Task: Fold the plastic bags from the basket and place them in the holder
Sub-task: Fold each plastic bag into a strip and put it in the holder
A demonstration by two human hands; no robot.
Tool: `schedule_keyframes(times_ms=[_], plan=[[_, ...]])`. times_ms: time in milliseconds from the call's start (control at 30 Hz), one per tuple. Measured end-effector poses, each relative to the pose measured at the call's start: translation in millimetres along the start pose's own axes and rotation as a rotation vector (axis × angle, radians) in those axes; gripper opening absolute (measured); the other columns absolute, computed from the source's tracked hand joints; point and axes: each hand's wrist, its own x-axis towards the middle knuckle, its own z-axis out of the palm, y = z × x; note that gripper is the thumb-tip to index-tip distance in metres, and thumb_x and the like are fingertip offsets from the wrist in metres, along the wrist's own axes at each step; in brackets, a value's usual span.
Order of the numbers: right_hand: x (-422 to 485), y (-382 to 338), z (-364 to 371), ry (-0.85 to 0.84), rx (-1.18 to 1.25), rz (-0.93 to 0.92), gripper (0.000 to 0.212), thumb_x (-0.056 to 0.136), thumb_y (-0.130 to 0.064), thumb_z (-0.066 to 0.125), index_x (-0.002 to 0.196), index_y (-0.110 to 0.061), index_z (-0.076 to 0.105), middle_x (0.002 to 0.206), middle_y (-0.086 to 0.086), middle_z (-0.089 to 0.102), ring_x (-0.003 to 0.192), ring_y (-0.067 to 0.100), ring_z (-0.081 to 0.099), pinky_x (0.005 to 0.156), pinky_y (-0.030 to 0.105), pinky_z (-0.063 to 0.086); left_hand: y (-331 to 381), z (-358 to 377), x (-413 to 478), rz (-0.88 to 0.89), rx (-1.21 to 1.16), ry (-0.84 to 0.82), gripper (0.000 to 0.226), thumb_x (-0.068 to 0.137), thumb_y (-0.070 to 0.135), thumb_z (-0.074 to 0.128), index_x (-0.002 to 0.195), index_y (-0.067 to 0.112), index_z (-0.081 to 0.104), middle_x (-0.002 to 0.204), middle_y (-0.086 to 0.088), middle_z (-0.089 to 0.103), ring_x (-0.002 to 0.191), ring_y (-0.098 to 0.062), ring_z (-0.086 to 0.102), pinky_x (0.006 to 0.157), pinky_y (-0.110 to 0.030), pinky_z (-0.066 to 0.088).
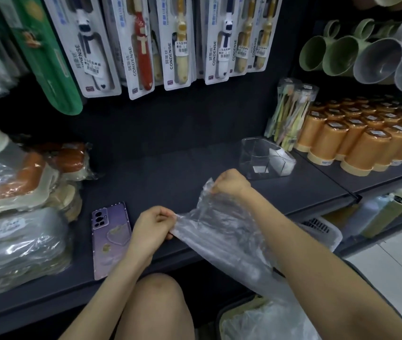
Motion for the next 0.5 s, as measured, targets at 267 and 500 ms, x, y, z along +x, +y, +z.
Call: schedule_keyframes(times_ms=[267, 500], plan=[[-10.0, 10.7, -63.7, -0.21, 0.96, 0.014, 0.028, 0.081, 0.005, 0.067, 0.064, -0.013, 0.052, 0.057, 0.0, 0.063, 0.053, 0.013, 0.062, 0.054, 0.024, 0.055, -1.8, -10.4, -4.1, 0.032, -0.116, 0.045, 0.014, 0.089, 0.002, 0.064, 0.077, 0.008, 0.066, 0.056, 0.001, 0.066, 0.048, -0.006, 0.056, 0.047, -0.016, 0.046], [6.4, -27.5, -63.4, 0.116, 0.841, -0.19, 0.017, 0.079, -0.004, 0.076, 0.083, -0.01, 0.061, 0.076, 0.004, 0.064, 0.064, 0.009, 0.062, 0.057, 0.018, 0.05, 8.4, -9.1, 4.3, 0.1, -0.078, 0.182, 0.011, 0.089, 0.009, 0.066, 0.08, 0.015, 0.067, 0.064, 0.0, 0.07, 0.045, -0.005, 0.054, 0.053, -0.025, 0.047]])
